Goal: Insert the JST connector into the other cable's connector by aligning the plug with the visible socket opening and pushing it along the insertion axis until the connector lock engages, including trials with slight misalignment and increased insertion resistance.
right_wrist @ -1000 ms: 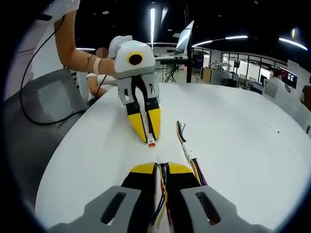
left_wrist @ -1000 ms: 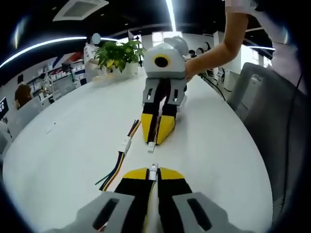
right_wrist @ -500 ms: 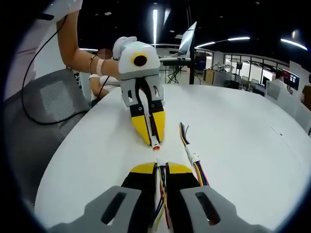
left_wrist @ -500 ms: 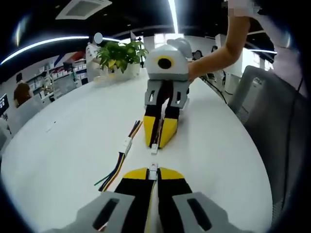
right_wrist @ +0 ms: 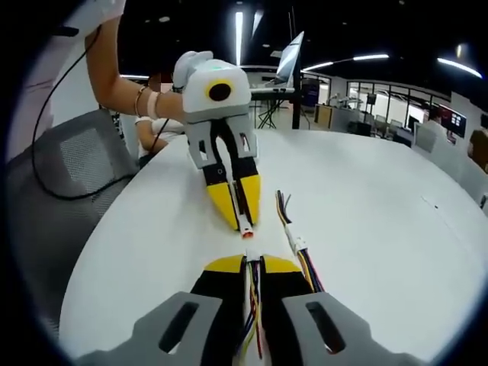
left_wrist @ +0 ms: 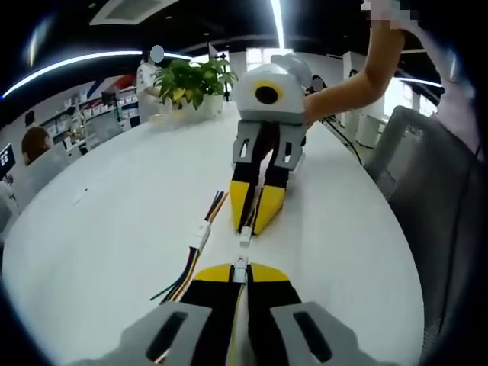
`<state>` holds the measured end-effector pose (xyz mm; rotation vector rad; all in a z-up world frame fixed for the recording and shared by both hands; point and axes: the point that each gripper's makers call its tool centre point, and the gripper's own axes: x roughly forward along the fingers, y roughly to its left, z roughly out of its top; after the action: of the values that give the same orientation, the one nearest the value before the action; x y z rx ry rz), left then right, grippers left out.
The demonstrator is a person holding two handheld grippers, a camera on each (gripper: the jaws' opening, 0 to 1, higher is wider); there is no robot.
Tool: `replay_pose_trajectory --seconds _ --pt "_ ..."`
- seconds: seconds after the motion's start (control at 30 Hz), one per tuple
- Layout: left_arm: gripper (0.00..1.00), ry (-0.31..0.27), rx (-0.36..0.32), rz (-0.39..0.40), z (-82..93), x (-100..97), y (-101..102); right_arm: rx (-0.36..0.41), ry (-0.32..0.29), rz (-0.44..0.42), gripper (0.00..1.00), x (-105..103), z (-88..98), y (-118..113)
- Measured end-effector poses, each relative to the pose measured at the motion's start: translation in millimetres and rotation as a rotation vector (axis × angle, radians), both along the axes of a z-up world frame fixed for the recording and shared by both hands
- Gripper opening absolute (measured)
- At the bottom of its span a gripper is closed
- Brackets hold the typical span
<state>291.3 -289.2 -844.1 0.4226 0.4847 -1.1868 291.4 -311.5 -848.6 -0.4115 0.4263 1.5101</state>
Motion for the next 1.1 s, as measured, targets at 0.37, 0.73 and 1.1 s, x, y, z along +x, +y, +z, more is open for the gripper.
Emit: replay_pose_trajectory --seconds 0.37,0.73,1.1 --pt "0.00 -0.001 0.009 -0.021 19.1 5.0 -8 -0.006 -0.035 0.008 0.03 0 19.9 -1" --pt "0.00 -0.021 0.022 -0.047 20.2 5.5 -15 -0.020 -0.049 0.009 0.03 2 21.7 1" --pt "0.00 -0.029 0.032 -0.069 21.3 6.2 -16 -0.022 -0.052 0.021 0.03 1 20.0 4"
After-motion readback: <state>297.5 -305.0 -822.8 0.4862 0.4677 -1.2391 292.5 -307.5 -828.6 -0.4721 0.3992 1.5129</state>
